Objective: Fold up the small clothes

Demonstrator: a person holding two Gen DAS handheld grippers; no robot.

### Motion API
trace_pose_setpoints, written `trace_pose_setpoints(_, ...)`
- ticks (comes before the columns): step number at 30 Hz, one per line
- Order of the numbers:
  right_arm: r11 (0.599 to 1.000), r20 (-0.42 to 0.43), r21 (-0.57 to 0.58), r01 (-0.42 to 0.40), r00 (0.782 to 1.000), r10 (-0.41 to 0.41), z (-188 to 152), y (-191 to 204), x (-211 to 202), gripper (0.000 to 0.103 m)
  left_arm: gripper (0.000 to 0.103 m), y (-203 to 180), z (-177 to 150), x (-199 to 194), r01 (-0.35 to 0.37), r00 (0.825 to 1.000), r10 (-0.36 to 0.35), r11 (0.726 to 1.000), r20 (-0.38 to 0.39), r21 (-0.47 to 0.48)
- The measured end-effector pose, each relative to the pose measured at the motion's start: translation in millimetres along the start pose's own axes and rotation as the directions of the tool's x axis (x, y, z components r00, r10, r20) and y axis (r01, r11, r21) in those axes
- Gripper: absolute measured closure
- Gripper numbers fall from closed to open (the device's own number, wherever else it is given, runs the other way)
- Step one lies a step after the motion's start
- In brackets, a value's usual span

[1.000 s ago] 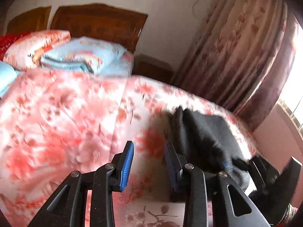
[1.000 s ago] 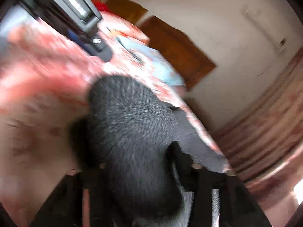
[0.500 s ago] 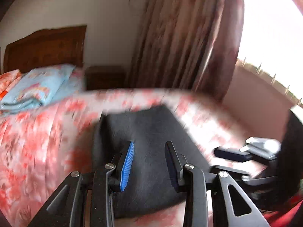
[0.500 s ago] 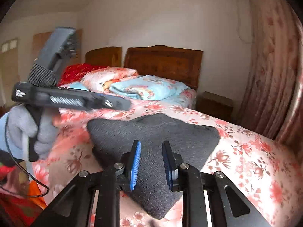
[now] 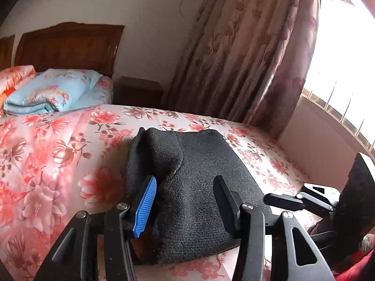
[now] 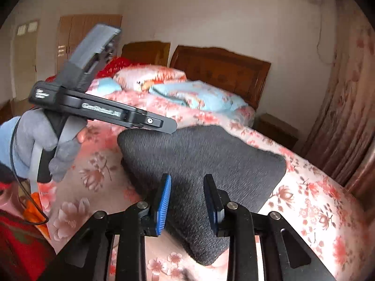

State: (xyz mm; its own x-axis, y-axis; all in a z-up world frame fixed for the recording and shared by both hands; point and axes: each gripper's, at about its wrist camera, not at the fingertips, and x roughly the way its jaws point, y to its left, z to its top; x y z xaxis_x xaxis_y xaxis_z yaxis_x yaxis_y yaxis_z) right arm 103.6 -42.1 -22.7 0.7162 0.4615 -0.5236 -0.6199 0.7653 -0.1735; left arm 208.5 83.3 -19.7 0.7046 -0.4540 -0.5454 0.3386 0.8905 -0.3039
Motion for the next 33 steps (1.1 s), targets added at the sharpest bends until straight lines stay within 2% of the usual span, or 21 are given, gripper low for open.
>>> trace_pose_setpoints(1, 1.0, -0.019, -0.001, 0.002, 1.0, -0.002, -2, 1, 4, 0.08, 0.052, 3, -1, 8, -0.026, 0.999, 0.026, 1.0, -0.028, 0.002)
trace_pose_setpoints(2, 1.0, -0.06, -0.002, 0.008, 0.998, -0.008, -4, 1, 14, 0.067, 0.05, 9, -8, 26, -0.081, 0.992, 0.082, 0.997, -0.097, 0.004)
trace_pose_setpoints(3, 1.0, -0.104, -0.013, 0.012, 0.994, -0.013, -10, 4, 26, 0.061, 0.046, 14, -15, 38, -0.098, 0.985, 0.097, 0.995, -0.146, -0.003)
trace_pose_setpoints(4, 1.0, -0.08, -0.022, 0.013, 0.997, -0.015, -13, 6, 25, 0.039, 0.046, 21, -19, 39, -0.064, 0.991, 0.059, 0.997, -0.121, -0.04)
trace_pose_setpoints(5, 1.0, -0.078, -0.015, -0.005, 0.997, 0.004, -13, 6, 25, 0.0, 0.046, 25, -17, 37, -0.047, 0.992, 0.036, 0.995, -0.12, -0.083)
trace_pose_setpoints(7, 1.0, -0.086, -0.022, -0.017, 0.996, 0.015, -8, 5, 21, 0.0, 0.049, 21, -8, 33, -0.062, 0.99, 0.051, 0.995, -0.128, -0.083)
trace_pose_setpoints(8, 0.999, -0.087, -0.028, -0.024, 0.996, 0.022, -6, 5, 17, 0.0, 0.051, 14, -1, 27, -0.062, 0.994, 0.056, 0.996, -0.096, -0.064)
trace_pose_setpoints(10, 1.0, -0.049, -0.002, -0.023, 0.999, 0.023, 0, -8, 7, 0.0, 0.051, 1, 15, 17, -0.01, 0.999, 0.009, 0.999, -0.037, -0.041)
trace_pose_setpoints(12, 0.997, 0.004, 0.074, -0.012, 1.0, 0.011, 5, -30, 1, 0.0, 0.051, -13, 33, 13, 0.04, 0.999, -0.04, 0.999, 0.029, -0.019)
trace_pose_setpoints(14, 0.991, 0.015, 0.134, -0.005, 1.0, 0.003, 7, -46, 4, 0.0, 0.05, -26, 51, 20, 0.039, 0.995, -0.039, 0.999, 0.089, 0.002)
trace_pose_setpoints(16, 0.985, 0.003, 0.171, -0.031, 1.0, 0.031, 2, -58, 18, 0.0, 0.049, -29, 60, 34, 0.049, 0.991, -0.051, 0.999, 0.123, 0.012)
trace_pose_setpoints(18, 0.982, -0.071, 0.178, -0.062, 0.995, 0.076, -7, -58, 38, 0.0, 0.049, -21, 61, 59, -0.009, 0.994, 0.008, 1.0, 0.109, 0.005)
trace_pose_setpoints(19, 0.984, -0.054, 0.17, -0.061, 0.996, 0.071, -10, -58, 39, 0.0, 0.049, -10, 57, 75, -0.041, 0.996, 0.041, 0.999, 0.077, -0.007)
trace_pose_setpoints(20, 0.982, -0.058, 0.181, -0.062, 0.996, 0.073, -9, -59, 38, 0.0, 0.049, 6, 50, 93, -0.046, 0.999, 0.047, 0.997, 0.013, -0.058)
trace_pose_setpoints(21, 0.98, -0.067, 0.187, -0.067, 0.994, 0.081, -7, -60, 36, 0.0, 0.058, 21, 42, 107, -0.038, 0.998, 0.032, 0.991, -0.05, -0.125)
trace_pose_setpoints(22, 0.98, -0.074, 0.183, -0.074, 0.993, 0.088, -5, -60, 33, 0.0, 0.061, 36, 37, 114, -0.01, 0.997, -0.005, 0.98, -0.078, -0.2)
trace_pose_setpoints(23, 0.982, -0.08, 0.172, -0.076, 0.993, 0.091, -3, -61, 31, 0.0, 0.06, 45, 38, 102, 0.022, 0.999, -0.028, 0.968, -0.021, -0.25)
trace_pose_setpoints(24, 0.987, -0.086, 0.148, -0.056, 0.994, 0.069, 1, -63, 29, 0.0, 0.058, 48, 37, 99, 0.024, 1.0, -0.027, 0.965, -0.009, -0.26)
trace_pose_setpoints(30, 0.985, -0.079, 0.173, 0.007, 0.997, 0.007, 20, -108, 52, 0.0, 0.058, 54, 27, 106, 0.001, 1.0, -0.01, 0.957, -0.029, -0.29)
trace_pose_setpoints(32, 0.98, -0.118, 0.199, -0.009, 0.992, 0.033, 23, -121, 72, 0.0, 0.058, 56, 27, 109, -0.007, 0.999, -0.004, 0.956, -0.034, -0.294)
trace_pose_setpoints(33, 0.973, -0.166, 0.228, -0.03, 0.984, 0.069, 16, -131, 91, 0.0, 0.058, 55, 28, 108, -0.01, 0.999, 0.0, 0.956, -0.035, -0.294)
